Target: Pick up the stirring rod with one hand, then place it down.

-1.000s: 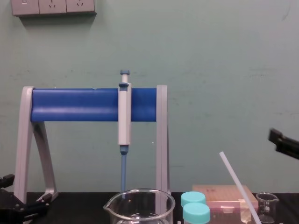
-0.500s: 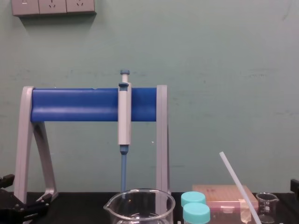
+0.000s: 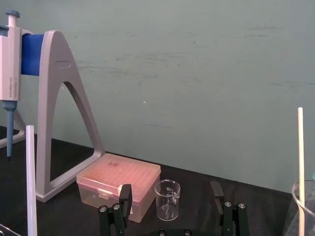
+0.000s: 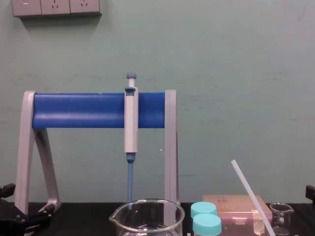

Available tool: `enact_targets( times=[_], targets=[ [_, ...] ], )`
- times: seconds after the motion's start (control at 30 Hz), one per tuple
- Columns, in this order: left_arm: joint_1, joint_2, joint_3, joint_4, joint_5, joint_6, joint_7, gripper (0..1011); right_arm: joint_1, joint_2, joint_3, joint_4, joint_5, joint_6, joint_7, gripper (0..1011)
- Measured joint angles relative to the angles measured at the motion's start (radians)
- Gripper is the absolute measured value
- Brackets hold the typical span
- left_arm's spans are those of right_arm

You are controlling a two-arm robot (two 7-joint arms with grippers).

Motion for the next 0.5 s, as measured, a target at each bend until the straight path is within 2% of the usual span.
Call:
enact_targets(
  times=[0.5],
  targets=[
    [0.0, 0.0, 0.0, 0.0, 0.0, 0.0, 0.0, 1000, 0.0, 0.0, 0.0, -0.001, 0.0, -0.007, 0.0, 1003]
  ],
)
